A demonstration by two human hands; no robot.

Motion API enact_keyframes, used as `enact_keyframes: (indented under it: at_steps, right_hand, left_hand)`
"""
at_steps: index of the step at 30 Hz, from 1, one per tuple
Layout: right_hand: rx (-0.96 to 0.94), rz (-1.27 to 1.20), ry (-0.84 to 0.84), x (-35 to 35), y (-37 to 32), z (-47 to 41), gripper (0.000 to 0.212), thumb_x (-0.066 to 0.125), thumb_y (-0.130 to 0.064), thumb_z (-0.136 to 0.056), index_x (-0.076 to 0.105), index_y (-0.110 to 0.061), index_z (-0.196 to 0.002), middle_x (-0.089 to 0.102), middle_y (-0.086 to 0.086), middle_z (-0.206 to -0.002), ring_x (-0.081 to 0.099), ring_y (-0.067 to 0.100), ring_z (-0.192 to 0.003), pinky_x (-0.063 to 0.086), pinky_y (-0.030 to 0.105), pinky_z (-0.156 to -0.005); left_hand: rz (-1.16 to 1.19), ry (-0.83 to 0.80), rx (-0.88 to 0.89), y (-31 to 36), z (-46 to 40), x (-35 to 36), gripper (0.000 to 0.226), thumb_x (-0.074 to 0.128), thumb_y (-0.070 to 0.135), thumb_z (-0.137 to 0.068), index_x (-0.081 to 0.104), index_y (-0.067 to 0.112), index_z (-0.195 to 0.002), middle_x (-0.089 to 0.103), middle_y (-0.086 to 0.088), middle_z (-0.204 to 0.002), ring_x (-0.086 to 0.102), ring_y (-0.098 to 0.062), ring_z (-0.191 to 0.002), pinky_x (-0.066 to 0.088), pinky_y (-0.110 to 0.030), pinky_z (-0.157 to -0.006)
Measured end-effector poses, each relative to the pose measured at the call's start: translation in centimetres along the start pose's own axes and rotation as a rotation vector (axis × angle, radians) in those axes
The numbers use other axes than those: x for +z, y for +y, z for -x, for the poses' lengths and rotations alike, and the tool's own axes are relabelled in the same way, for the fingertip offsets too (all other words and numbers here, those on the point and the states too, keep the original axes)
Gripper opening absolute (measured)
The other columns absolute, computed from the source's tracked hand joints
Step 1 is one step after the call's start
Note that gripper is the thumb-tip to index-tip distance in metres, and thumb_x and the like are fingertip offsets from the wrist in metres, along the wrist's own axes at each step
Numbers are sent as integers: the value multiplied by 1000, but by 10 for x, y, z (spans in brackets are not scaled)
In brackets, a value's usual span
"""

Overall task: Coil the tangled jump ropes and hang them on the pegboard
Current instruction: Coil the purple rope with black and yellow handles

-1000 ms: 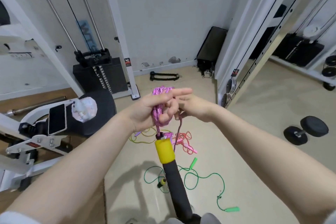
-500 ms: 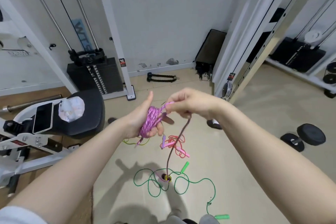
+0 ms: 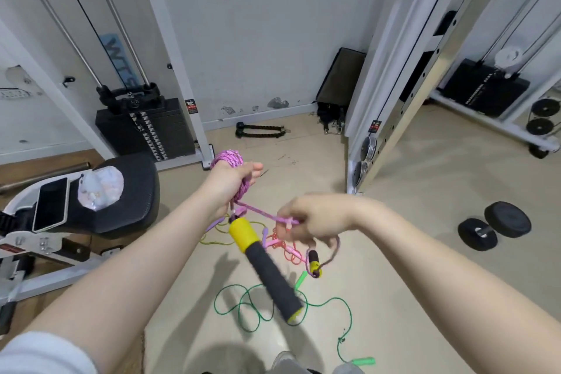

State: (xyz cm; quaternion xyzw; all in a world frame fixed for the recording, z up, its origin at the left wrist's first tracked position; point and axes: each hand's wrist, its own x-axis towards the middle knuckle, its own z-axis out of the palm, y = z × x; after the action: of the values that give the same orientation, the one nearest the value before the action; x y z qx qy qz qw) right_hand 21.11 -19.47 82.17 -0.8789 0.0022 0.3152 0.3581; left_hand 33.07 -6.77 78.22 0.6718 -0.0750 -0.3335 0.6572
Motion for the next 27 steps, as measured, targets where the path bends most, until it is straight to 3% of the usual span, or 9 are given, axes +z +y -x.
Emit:
enact_keyframes:
  at_steps: [2,5,7,9,12,17,20,23,27]
  right_hand:
    - [-163,-40,339,-18,-7,12,7,58,-15,-91,63,-13,-88,50,-5,-56,44,3,-42,38,15,-45]
    - [-276,-268,749,-36,5,12,8,67,-17,-85,65,-14,-78,49,-11,-54,42,0,-47,35,15,-51]
    - [-241,-331,783,-34,17,3,16,68,-20,-84,61,-12,-73,50,-6,-55,43,0,-47,36,15,-51]
    - [-200,-419,596,-25,28,-3,21,59,-19,-90,59,-13,-70,54,3,-59,51,7,-52,42,18,-55]
    - [-123,-465,257,-7,35,-14,35,41,-17,-99,59,-17,-69,51,7,-60,53,15,-53,46,29,-62]
    - [-6,-141,-102,5,21,-21,11,47,-19,-97,47,-11,-105,58,-4,-48,57,12,-46,50,32,-64]
    - [-36,-123,-228,-4,5,-8,10,54,-15,-94,51,-17,-103,58,-1,-56,58,7,-45,48,22,-58]
    - [-157,-251,-75,-23,-4,5,4,59,-10,-90,63,-10,-92,57,11,-73,55,7,-43,49,19,-51]
    - [-251,-370,534,-41,12,-1,13,67,-16,-84,65,-6,-77,56,8,-64,50,13,-54,40,32,-60]
  left_hand:
    - [-3,-168,-115,2,8,4,30,39,22,-99,58,0,-91,72,-15,-80,67,-13,-62,54,-19,-62]
    - [-168,-613,-255,7,20,9,78,22,65,-87,63,3,-107,65,-9,-58,56,-12,-41,42,-21,-44]
    - [-53,-935,-250,11,26,10,89,27,73,-81,63,-2,-114,63,-9,-57,50,-8,-34,39,-19,-41]
    - [159,-1135,-171,16,31,9,79,47,64,-84,56,-6,-121,62,-10,-63,51,-4,-37,43,-18,-45]
    - [265,-886,-29,23,33,12,70,68,43,-78,48,2,-130,65,-8,-74,54,-6,-45,47,-18,-49]
    - [546,-124,-76,10,4,9,14,44,7,-95,52,6,-106,72,-8,-84,70,-15,-68,56,-19,-60]
    - [314,37,-154,-7,-6,5,12,43,7,-97,53,2,-100,65,-13,-97,66,-12,-70,53,-15,-60]
    - [35,-68,-165,-15,4,7,23,44,21,-98,58,7,-88,69,-15,-85,63,-7,-50,50,-16,-51]
    - [-76,-649,-289,-1,22,4,85,23,73,-82,69,2,-89,60,-5,-54,48,-10,-34,37,-22,-42]
